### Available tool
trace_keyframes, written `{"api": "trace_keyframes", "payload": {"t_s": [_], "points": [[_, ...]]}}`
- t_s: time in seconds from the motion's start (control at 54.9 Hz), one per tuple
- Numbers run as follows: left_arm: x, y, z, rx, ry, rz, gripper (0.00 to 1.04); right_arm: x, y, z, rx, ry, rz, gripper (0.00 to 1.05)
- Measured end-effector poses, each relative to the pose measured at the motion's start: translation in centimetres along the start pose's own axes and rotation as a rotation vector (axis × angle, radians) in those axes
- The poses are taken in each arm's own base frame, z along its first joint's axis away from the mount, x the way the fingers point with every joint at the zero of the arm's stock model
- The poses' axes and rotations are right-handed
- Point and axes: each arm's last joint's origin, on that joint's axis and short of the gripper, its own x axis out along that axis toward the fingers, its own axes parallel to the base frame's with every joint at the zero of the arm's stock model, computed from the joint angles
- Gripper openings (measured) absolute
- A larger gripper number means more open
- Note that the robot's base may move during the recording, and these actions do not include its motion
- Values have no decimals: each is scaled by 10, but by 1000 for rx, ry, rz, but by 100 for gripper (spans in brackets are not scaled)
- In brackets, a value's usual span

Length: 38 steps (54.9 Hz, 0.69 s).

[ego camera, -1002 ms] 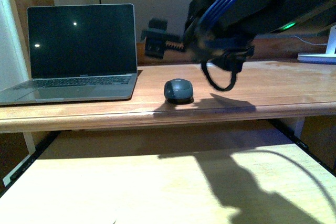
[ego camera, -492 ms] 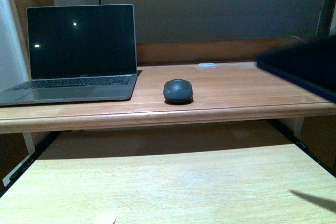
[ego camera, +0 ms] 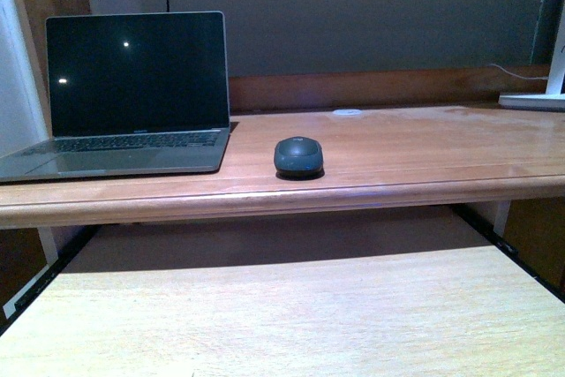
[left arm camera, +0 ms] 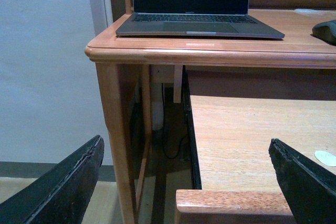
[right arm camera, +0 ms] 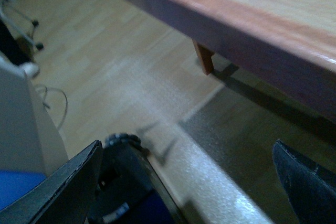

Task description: Place mouse

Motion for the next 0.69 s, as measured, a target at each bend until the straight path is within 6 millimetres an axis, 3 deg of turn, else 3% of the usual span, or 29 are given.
{"api": "trace_keyframes", "payload": {"t_s": [0.164,0.255,0.492,0.692], "points": [[0,0,0,0,0,0,97,32,4,-3,-287,53,-6,97],[0,0,0,0,0,0,97,51,2,4,-358,37,-51,97],[0,0,0,0,0,0,97,99,-3,22,-350,-11,-163,97],[0,0,0,0,0,0,97,143,-22,53,-310,-104,-394,97]]}}
